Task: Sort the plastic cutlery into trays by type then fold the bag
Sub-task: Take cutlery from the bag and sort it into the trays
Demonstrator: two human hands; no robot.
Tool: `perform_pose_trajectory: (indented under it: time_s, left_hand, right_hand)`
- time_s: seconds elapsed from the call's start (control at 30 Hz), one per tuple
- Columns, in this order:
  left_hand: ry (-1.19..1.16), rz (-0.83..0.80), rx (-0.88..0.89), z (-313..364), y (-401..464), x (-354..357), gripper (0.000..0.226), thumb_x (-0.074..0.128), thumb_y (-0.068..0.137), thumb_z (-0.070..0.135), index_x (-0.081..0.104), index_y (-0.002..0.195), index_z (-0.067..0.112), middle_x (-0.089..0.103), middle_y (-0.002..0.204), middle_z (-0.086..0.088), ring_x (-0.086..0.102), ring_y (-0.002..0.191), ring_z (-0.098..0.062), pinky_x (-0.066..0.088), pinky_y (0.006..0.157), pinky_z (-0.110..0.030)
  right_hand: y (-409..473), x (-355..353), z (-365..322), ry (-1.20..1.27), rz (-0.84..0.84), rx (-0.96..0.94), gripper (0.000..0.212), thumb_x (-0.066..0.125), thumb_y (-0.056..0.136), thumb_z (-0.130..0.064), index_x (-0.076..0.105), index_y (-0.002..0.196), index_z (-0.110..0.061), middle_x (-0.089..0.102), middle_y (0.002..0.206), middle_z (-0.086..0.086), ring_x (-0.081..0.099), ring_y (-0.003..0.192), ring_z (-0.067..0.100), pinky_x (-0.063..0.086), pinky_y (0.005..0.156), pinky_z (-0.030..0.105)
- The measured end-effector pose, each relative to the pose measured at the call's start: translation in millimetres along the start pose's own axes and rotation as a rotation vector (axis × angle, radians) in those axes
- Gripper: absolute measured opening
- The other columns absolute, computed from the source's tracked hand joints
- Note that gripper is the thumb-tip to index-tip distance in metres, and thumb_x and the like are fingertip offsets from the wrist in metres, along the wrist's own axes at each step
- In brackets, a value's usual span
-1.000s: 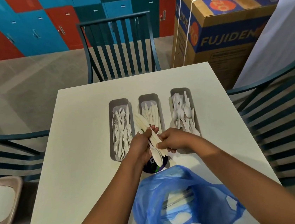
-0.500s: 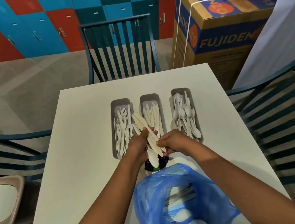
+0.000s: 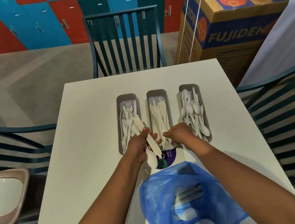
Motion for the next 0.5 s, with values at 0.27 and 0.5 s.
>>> perform_pose_trajectory:
  time_s: [0.27,0.5]
  left_hand:
    - [-0.018,0.022,-0.026,-4,10,-13,0.022,0.048,0.097,0.018,0.057,0.079,0.010,0.062,0.063,0.001,0.066,0.057,-0.011,0.050,0.038,-0.023]
    - [-0.051,0.031,-0.039,-1,8,-12,0.022,0.050,0.096,0.016,0.060,0.078,0.009,0.068,0.053,0.002,0.064,0.045,-0.008,0.046,0.036,-0.017]
  right_hand:
    - [3,11,-22,-0.109,0.034,-0.085,0.032,0.073,0.079,-0.033,0.062,0.097,-0.010,0.068,0.097,0.017,0.061,0.067,0.023,0.048,0.066,0.028]
    - [-22,37,-25,0.011,-0.228,-0.214,0.019,0.070,0.083,-0.014,0.058,0.068,-0.013,0.054,0.059,0.000,0.051,0.038,0.001,0.043,0.045,0.018]
Point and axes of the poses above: each hand's wrist, its own y-axis towards the middle knuckle, its own x-axis out of the palm, z = x × y, the point moved 7 cm from there along y, towards the middle knuckle
